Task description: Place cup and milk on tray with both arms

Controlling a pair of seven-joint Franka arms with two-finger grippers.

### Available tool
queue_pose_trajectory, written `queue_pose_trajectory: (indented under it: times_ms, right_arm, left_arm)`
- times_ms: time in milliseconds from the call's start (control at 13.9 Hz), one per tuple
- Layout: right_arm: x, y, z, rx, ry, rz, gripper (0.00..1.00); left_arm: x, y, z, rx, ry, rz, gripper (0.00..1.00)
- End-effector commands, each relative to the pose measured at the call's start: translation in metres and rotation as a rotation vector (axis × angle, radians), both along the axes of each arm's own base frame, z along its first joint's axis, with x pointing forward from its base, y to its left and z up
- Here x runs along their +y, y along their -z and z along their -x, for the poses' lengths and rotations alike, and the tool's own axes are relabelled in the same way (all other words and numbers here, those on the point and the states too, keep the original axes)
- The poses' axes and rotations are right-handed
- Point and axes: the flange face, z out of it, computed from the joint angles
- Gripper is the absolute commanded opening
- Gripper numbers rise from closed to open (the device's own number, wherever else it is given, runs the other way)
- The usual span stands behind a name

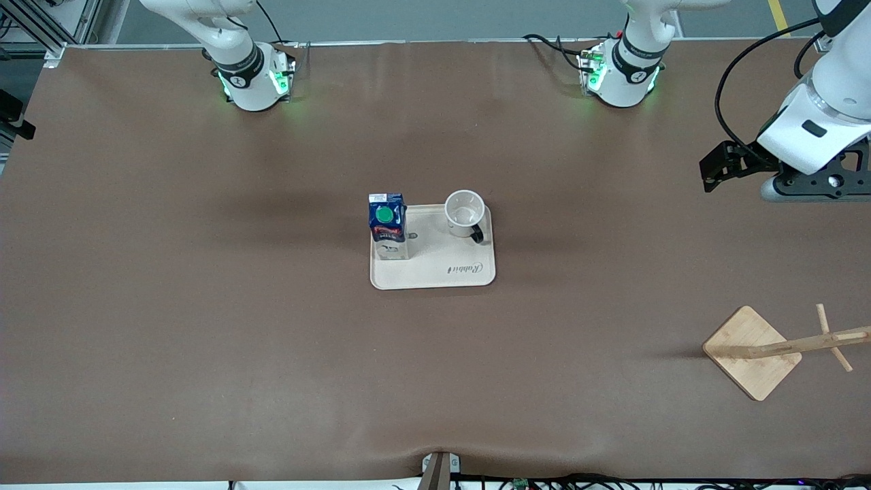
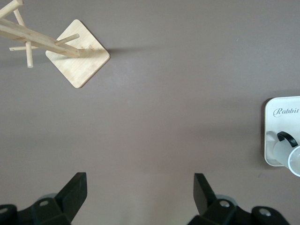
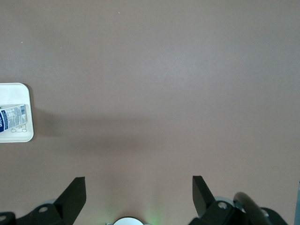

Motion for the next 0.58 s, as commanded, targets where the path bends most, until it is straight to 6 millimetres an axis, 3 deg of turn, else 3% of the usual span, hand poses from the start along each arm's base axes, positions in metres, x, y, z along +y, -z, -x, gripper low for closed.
queue_pose_trajectory:
  times_ms: [0, 504]
  right_arm:
    - [0.0022, -0.0019, 0.0014, 0.002, -0.020, 0.048, 1.00]
    - [0.0078, 0.0066, -0.0033, -0.007, -0.033, 0.050, 1.00]
  left_arm:
    - [0.0028, -0.0061, 0.0018, -0.003, -0.007, 0.015, 1.00]
    - [-0.0007, -0.0039, 0.0013, 0.000, -0.002, 0.015, 1.00]
